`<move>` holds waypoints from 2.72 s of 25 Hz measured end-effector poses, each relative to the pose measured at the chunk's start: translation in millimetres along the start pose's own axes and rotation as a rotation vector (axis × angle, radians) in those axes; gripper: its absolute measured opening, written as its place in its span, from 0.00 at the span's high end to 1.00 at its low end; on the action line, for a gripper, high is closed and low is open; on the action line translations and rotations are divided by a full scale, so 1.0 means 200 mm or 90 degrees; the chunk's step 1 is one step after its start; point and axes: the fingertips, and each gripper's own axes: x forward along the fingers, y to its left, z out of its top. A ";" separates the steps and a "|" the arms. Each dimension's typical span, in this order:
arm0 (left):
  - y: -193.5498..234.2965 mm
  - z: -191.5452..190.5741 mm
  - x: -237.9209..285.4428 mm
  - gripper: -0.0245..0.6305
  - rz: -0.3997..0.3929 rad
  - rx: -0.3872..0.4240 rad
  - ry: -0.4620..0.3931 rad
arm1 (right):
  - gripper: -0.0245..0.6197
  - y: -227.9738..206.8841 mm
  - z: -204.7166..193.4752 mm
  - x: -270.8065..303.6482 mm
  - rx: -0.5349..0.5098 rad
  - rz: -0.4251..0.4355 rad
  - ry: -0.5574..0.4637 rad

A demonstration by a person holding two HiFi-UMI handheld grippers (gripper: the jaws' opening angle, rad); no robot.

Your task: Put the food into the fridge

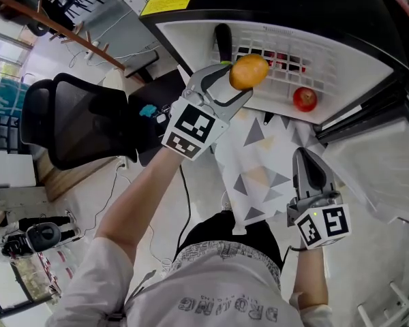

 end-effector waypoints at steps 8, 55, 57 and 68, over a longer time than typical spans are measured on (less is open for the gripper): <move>0.08 -0.01 0.11 0.56 0.021 0.033 0.027 | 0.96 -0.02 0.03 0.05 -0.004 0.001 -0.010; 0.11 -0.13 0.35 0.55 0.034 0.098 0.140 | 0.96 -0.11 0.13 0.14 -0.019 -0.001 -0.019; 0.11 -0.13 0.34 0.55 0.033 0.098 0.140 | 0.96 -0.11 0.14 0.14 -0.020 0.000 -0.019; 0.10 -0.12 0.31 0.51 0.027 0.091 0.137 | 0.96 -0.09 0.18 0.13 -0.026 0.000 -0.021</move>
